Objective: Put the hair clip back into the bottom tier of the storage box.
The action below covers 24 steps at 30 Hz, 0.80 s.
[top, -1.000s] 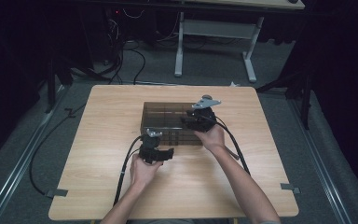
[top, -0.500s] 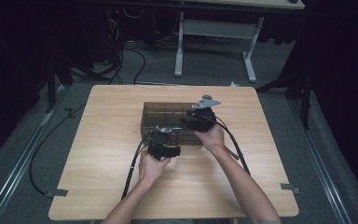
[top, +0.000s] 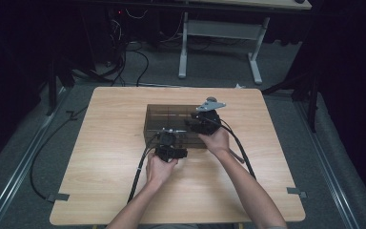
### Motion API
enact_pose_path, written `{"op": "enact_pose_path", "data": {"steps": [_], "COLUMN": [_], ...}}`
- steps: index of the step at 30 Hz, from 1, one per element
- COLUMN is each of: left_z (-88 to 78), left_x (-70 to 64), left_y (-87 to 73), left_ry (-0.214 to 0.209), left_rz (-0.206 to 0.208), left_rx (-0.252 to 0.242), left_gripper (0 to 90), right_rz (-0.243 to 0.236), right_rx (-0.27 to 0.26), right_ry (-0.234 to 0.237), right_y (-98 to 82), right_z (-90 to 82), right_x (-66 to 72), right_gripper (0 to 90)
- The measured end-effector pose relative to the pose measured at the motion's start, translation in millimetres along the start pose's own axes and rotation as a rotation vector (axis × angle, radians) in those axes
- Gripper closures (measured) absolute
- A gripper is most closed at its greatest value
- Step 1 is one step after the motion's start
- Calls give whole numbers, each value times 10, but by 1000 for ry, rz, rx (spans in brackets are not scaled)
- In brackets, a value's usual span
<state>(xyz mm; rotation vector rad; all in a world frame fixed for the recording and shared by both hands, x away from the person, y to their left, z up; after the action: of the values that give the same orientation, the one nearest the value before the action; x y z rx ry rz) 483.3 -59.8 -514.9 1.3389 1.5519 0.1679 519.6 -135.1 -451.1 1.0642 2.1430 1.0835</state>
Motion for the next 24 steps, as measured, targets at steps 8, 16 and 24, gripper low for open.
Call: {"op": "enact_pose_path", "data": {"steps": [8,16,24], "left_z": [41,86,98], "left_x": [-39,-20,-1], "left_y": [-7,-46,-22], "left_ry": [13,56,105], "left_rz": [-11,20,15], "left_rx": [-3,-5,-11], "left_gripper": [345,380,465], "right_rz": [-3,-5,3], "right_rx": [4,0,4], "right_ry": [-3,-3,-12], "right_y": [4,2,2], "right_z": [1,1,-3], "right_x": [0,1,9], "right_gripper": [569,570,570]}}
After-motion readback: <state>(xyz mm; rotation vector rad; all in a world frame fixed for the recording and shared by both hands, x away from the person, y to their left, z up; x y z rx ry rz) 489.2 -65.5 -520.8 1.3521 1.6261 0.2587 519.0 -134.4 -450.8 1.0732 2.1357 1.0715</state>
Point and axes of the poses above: each handheld gripper's, and its own axes: z roughly forward along the jaws, y roughly out of its top, x roughly to its left, the point moved 6 cm from there along z, roughly forward along the jaws, and after that the axes turned 8 degrees about -y, right-handed, at the moved point
